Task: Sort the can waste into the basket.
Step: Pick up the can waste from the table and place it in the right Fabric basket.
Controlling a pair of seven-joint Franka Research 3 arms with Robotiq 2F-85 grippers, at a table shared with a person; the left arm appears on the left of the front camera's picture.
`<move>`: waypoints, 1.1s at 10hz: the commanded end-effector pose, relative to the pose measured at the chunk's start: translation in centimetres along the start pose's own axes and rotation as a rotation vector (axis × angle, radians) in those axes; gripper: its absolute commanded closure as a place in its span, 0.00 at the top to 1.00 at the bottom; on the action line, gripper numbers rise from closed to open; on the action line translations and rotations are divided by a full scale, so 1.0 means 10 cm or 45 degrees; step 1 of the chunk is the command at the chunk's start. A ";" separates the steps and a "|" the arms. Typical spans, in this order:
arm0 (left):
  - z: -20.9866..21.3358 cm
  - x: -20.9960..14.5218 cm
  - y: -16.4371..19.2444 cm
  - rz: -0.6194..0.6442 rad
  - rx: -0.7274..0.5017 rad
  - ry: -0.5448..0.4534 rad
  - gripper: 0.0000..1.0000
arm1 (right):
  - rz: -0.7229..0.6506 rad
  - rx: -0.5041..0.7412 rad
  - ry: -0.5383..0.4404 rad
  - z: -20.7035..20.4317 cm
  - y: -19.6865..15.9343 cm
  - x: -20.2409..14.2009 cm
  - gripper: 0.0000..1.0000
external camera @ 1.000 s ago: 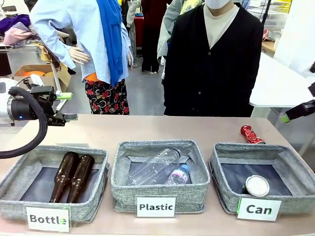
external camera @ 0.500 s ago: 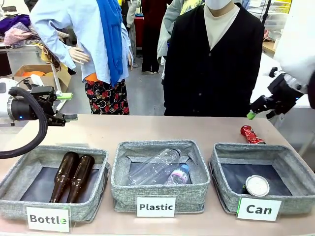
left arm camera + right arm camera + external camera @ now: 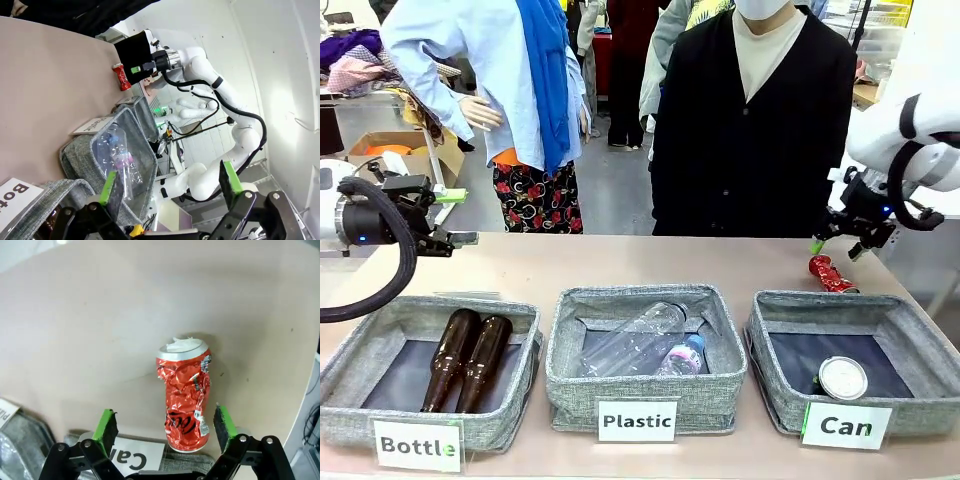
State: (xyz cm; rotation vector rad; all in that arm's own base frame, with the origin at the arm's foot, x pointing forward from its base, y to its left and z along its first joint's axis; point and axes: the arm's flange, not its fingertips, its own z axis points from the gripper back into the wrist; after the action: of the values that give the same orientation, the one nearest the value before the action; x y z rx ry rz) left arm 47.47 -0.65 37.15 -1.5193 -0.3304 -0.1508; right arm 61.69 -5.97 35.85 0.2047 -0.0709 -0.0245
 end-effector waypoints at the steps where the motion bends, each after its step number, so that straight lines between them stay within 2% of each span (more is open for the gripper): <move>1: 0.00 0.00 -0.03 -0.007 0.006 0.007 1.00 | -0.054 -0.058 0.114 -0.04 0.08 0.13 1.00; 2: 0.00 0.00 -0.03 -0.007 0.006 0.007 1.00 | -0.071 -0.079 0.191 -0.18 0.07 0.17 1.00; 5: 0.00 0.00 -0.03 -0.007 0.006 0.007 1.00 | -0.100 -0.166 0.270 -0.49 0.12 0.19 1.00; 7: 0.00 0.00 -0.03 -0.007 0.006 0.007 1.00 | -0.139 -0.230 0.253 -0.52 0.17 0.20 1.00; 11: 0.00 0.00 -0.03 -0.007 0.006 0.007 1.00 | -0.125 -0.259 0.235 -0.53 0.19 0.16 1.00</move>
State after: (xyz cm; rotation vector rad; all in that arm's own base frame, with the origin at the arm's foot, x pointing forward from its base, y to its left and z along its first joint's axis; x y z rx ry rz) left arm 47.47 -0.65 37.16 -1.5193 -0.3304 -0.1509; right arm 63.50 -3.57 30.70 0.0494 0.1294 -0.0845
